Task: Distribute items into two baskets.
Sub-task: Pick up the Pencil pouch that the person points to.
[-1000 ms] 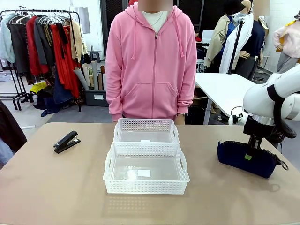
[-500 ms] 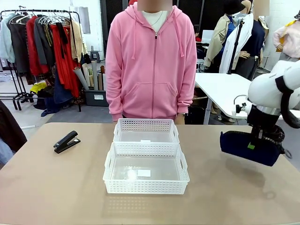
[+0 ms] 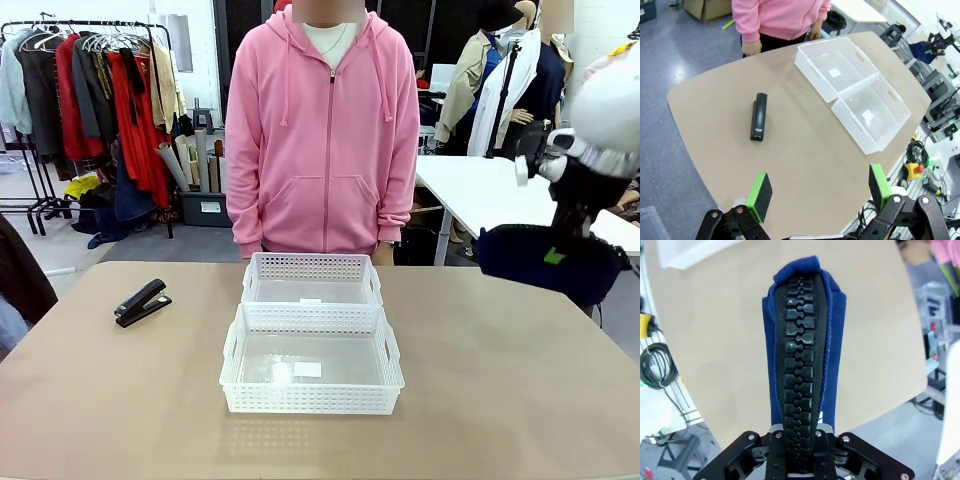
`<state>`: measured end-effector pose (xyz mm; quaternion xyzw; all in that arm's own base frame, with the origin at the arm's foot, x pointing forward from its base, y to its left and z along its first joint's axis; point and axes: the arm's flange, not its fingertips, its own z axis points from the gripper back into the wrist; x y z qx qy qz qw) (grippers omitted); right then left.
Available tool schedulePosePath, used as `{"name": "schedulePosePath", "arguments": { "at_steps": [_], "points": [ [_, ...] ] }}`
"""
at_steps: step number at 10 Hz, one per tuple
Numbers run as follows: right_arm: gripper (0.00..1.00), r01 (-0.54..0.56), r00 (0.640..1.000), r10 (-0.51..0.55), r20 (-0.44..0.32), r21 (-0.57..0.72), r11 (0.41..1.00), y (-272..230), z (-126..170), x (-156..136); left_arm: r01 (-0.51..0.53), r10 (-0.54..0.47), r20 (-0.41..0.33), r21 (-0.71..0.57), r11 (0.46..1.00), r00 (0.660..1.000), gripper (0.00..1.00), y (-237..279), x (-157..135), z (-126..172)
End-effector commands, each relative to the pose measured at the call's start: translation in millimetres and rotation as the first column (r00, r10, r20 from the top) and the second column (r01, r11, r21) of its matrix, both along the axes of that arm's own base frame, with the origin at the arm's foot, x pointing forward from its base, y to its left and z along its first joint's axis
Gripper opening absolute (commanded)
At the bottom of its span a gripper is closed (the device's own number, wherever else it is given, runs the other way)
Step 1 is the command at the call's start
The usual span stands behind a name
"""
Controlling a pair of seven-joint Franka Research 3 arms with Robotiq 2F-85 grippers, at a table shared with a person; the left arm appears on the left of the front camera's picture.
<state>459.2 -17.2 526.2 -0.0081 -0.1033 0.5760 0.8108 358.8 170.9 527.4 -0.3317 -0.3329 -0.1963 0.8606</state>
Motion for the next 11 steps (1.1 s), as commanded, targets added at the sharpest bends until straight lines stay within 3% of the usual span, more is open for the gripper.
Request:
{"name": "schedulePosePath", "arguments": {
  "at_steps": [1,4,7,8,11],
  "points": [
    [0.0,-0.091,0.996,0.09,0.017,0.055,0.994,9,19,-6,0.005,-0.005,0.017,-0.016,1.0,1.0,1.0,1,0,1],
    [0.0,-0.118,0.993,0.119,-0.007,0.089,0.989,34,36,-20,0.005,-0.005,0.017,-0.016,1.0,1.0,1.0,1,0,1],
    [0.0,-0.175,0.985,0.175,0.001,0.005,0.985,43,38,-26,0.005,-0.005,0.017,-0.016,1.0,1.0,1.0,1,0,1],
    [0.0,-0.111,0.994,0.112,-0.002,0.063,0.992,43,33,-23,0.005,-0.005,0.017,-0.016,1.0,1.0,1.0,1,0,1],
    [0.0,-0.111,0.994,0.112,-0.002,0.063,0.992,43,33,-23,0.005,-0.005,0.017,-0.016,1.0,1.0,1.0,1,0,1]
  ]
}}
